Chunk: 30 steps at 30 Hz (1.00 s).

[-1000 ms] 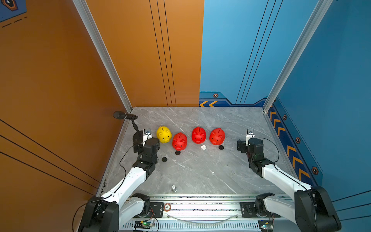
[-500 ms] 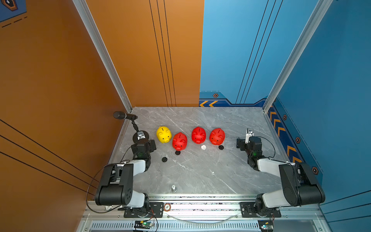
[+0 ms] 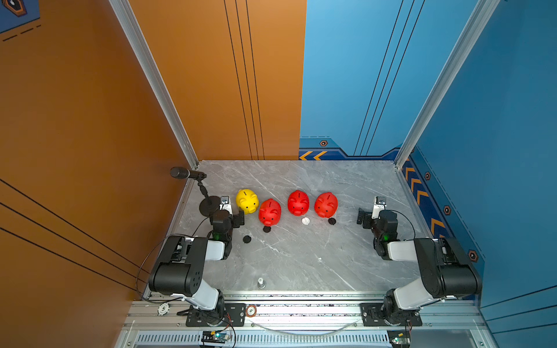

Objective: Open piggy banks
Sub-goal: Reset both arms

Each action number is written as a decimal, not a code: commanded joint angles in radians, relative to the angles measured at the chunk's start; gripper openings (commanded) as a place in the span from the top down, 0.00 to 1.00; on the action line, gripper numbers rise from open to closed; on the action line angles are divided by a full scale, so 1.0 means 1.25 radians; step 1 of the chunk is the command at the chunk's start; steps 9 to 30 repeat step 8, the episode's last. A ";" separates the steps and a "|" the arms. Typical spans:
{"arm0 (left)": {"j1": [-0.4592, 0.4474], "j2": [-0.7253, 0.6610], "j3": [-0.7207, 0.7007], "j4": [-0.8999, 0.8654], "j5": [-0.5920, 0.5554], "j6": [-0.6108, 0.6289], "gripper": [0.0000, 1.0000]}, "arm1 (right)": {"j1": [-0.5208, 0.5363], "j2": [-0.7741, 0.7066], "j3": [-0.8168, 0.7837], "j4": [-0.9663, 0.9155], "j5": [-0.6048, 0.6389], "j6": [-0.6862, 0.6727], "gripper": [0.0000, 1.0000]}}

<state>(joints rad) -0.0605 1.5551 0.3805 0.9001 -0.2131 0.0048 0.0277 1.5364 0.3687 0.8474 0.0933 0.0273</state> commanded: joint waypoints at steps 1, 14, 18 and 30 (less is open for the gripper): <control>-0.001 0.006 -0.005 0.024 0.002 0.016 0.02 | -0.001 -0.003 0.016 0.003 0.012 0.017 0.00; 0.016 0.004 0.005 0.002 0.039 0.007 0.02 | -0.001 -0.003 0.016 0.002 0.012 0.017 0.00; 0.016 0.004 0.005 0.002 0.039 0.007 0.02 | -0.001 -0.003 0.016 0.002 0.012 0.017 0.00; 0.016 0.004 0.005 0.002 0.039 0.007 0.02 | -0.001 -0.003 0.016 0.002 0.012 0.017 0.00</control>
